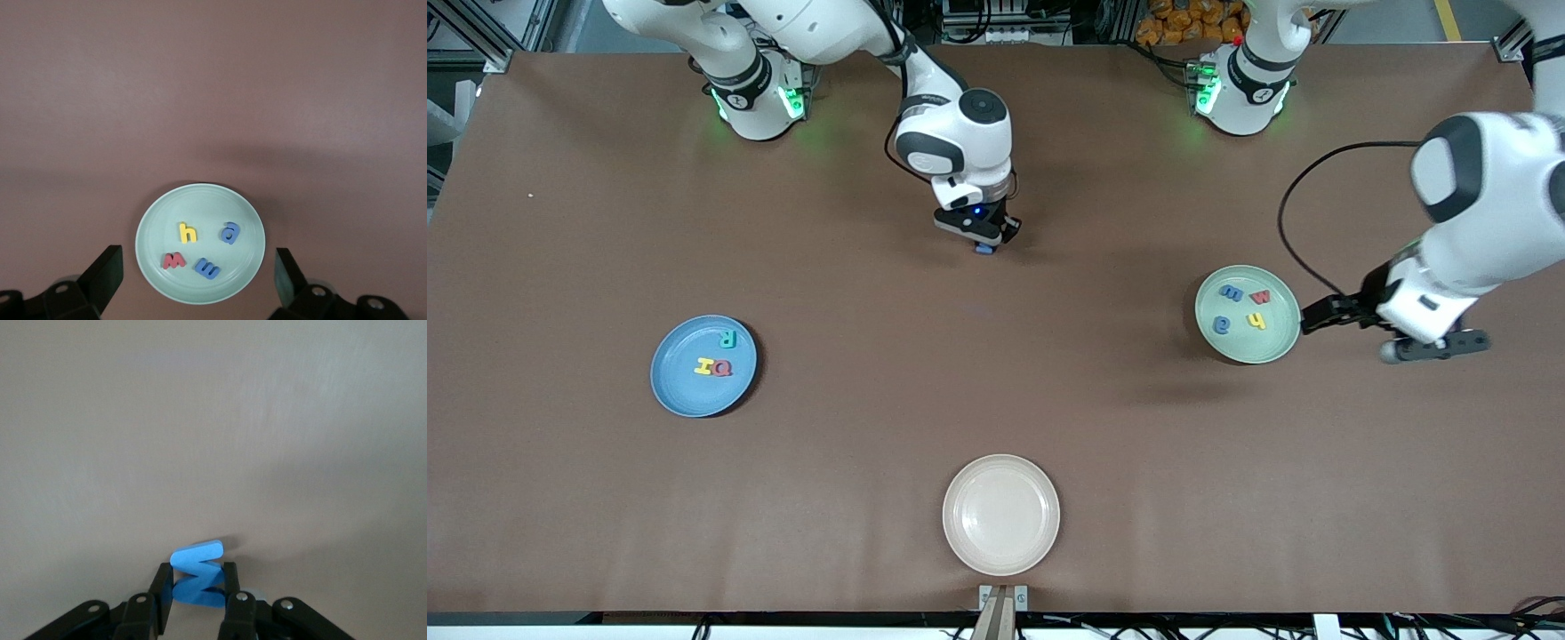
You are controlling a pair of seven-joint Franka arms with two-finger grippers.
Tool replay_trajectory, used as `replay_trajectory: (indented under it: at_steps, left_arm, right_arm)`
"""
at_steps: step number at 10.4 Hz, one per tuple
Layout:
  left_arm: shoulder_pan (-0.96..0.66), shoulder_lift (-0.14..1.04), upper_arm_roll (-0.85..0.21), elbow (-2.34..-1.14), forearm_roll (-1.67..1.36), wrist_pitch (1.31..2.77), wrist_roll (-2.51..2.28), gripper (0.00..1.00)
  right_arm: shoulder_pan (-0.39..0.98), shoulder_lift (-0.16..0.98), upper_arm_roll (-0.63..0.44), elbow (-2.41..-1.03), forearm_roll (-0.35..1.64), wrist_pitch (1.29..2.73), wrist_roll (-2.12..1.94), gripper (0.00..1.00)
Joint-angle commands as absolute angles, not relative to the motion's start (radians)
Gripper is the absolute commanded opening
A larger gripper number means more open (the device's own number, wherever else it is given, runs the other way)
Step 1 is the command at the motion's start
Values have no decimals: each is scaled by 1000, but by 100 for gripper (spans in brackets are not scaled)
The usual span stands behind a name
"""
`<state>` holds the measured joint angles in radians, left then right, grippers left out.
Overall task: Sort uppercase to blue plate, lowercase to green plate
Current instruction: 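Carry the blue w with the right gripper to the blue plate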
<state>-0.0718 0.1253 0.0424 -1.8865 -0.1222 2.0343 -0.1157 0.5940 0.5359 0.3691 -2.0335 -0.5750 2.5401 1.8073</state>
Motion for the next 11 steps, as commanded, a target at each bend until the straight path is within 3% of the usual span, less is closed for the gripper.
replay_trajectory:
  at_steps: [1,5,8,11]
  left_arm:
    - [-67,118,73,-1781,-150,1922,-72,100]
    - [-67,71,138,-1678,-150,1855,-21,100]
    - [-60,72,141,-1589,-149,1796,-21,100]
    - [-46,58,141,-1585,-147,1792,-12,100]
  right_arm:
    - [450,459,383,-2060,-601,2523,1729,0]
    - [173,394,380,-2100,-600,2520,1487,0]
    - [-27,367,376,-2102,-600,2431,1262,0]
    - [-115,379,277,-2102,-600,2321,1096,0]
